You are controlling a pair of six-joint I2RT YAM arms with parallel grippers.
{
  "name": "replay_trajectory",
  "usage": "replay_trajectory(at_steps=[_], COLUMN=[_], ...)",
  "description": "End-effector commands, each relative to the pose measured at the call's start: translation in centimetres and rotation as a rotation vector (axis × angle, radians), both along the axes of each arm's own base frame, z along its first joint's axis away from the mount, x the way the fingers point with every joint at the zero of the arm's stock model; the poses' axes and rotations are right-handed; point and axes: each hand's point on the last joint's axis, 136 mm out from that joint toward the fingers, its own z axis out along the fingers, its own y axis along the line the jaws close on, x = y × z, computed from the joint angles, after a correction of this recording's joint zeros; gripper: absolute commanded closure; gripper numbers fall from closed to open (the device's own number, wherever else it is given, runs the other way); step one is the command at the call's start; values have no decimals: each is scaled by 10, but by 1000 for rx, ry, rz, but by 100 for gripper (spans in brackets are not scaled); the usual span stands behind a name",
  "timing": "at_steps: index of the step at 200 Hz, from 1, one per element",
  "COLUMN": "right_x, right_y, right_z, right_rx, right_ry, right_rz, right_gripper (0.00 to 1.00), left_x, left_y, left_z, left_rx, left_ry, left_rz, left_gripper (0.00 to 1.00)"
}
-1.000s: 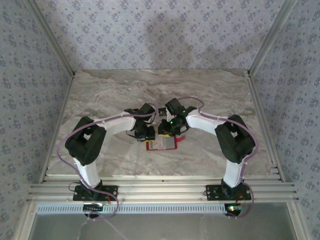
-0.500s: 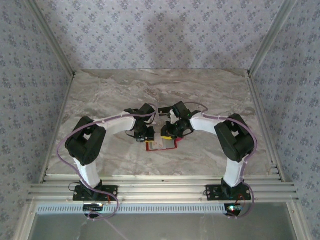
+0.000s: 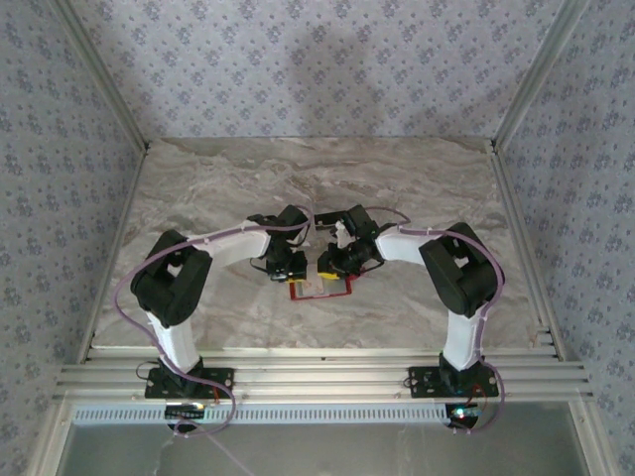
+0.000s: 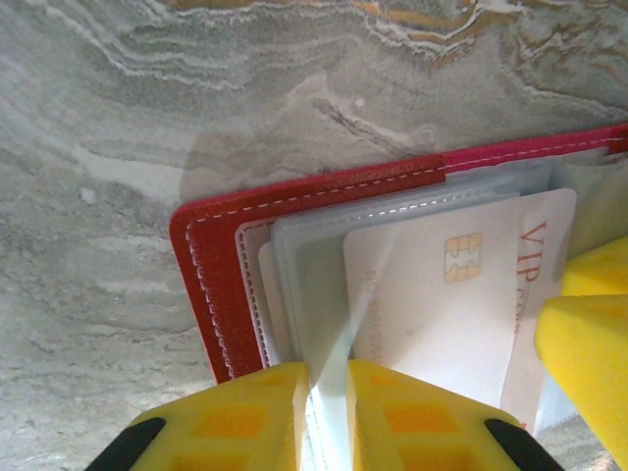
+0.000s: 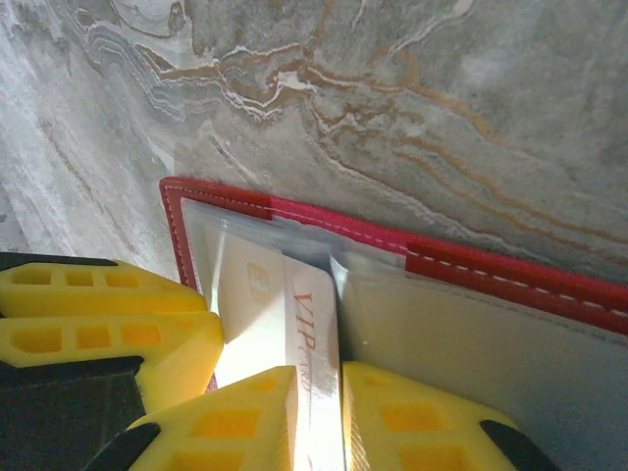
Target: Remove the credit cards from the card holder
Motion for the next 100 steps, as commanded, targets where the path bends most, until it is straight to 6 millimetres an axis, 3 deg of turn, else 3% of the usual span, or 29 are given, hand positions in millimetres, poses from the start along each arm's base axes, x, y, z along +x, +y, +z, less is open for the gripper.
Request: replay_trajectory(at_steps=[1,46,100], right_x=[-7,-10,-8], right_y=[2,-1,1], right_z=[-7,-20,-11], right_rx=[31,14,49], right_ry=[48,81,64], right_rz=[9,9,2], right_gripper=[79,79,84], left_x=[-7,-8,-8], left_y=[9,7,7], left_z=[-12,-14,-14], left_rx=[62,61,62], left_ry=[45,51,53], left_rz=[-5,-8,-9], left_gripper=[81,81,81])
